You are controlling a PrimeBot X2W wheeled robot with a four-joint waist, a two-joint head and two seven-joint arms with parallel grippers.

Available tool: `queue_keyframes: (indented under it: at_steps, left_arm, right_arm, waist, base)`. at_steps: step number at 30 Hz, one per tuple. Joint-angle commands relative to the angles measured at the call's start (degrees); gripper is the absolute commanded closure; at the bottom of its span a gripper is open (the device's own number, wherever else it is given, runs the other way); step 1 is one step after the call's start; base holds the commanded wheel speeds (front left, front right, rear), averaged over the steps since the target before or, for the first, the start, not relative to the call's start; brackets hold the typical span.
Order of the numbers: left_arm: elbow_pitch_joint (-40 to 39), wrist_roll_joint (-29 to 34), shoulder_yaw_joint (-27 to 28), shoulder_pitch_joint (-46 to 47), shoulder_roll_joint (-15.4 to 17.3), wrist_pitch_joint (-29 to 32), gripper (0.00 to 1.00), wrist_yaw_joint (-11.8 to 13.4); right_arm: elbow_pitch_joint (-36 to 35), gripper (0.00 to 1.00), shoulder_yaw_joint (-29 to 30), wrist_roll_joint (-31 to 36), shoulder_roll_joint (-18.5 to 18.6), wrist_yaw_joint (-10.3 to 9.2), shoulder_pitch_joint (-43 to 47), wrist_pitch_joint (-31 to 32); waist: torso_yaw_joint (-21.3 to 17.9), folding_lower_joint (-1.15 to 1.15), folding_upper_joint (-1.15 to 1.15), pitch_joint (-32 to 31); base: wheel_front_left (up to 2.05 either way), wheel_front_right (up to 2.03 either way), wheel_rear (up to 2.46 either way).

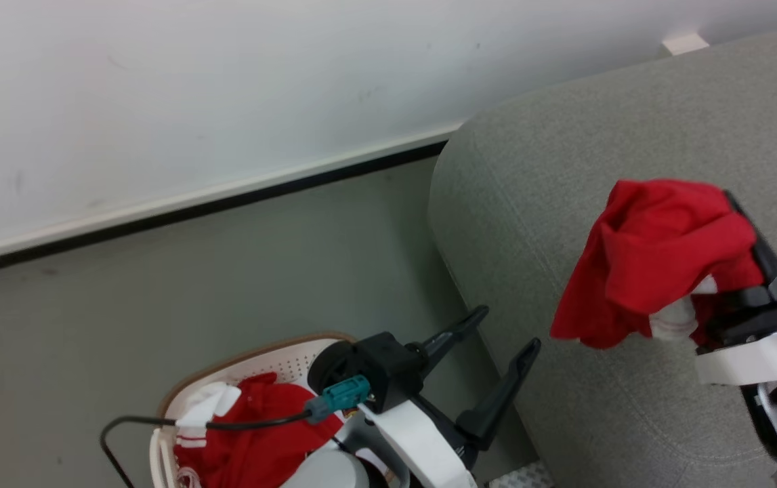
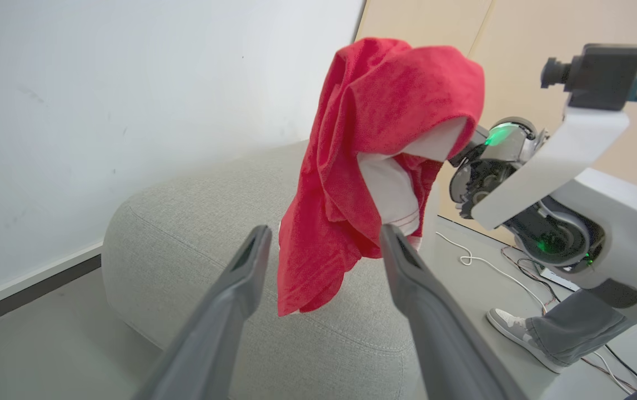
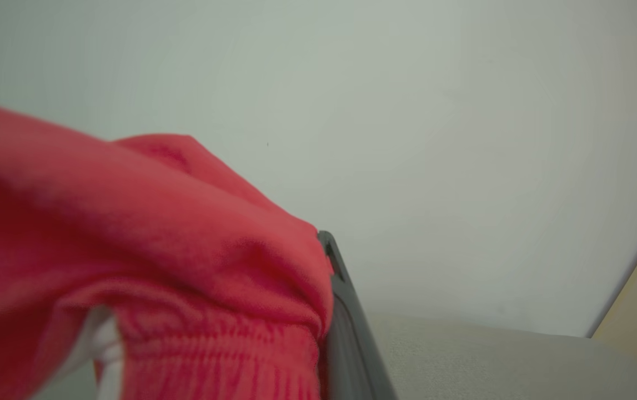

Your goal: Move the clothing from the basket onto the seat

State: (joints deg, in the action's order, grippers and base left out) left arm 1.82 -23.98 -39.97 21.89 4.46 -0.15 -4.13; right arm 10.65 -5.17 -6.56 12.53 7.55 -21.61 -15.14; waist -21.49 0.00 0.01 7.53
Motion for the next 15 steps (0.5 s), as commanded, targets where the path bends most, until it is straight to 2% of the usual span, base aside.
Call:
queue_keyframes:
  at_steps: [1, 9, 15]
  left_arm:
    - [-0.35, 0.93, 0.04, 1.33, 0.78, -0.11, 0.00, -0.38]
    - [-3.90, 3.57, 0.64, 10.26, 4.98, 1.16, 0.00, -1.96]
    - [-7.82, 4.40, 2.48, 16.95, 8.61, 3.00, 0.00, -2.59]
  right_arm:
    - [0.11, 1.00, 1.42, 0.17, 0.23, -0.13, -1.56, 0.00]
    - [5.22, 1.00, 10.78, -0.59, 1.76, -0.13, -14.84, 0.63]
    - [10.04, 1.00, 16.54, 1.67, 7.04, -0.13, -30.22, 3.59]
  waist:
    - [1.49, 0.00, -0.01, 4.59]
    - [6.93, 0.00, -0.01, 20.17]
    - [9.64, 0.00, -0.01, 31.21]
  base:
    - [0.00, 0.00, 0.00]
    - [0.00, 0.00, 0.00]
    - [0.00, 0.00, 0.00]
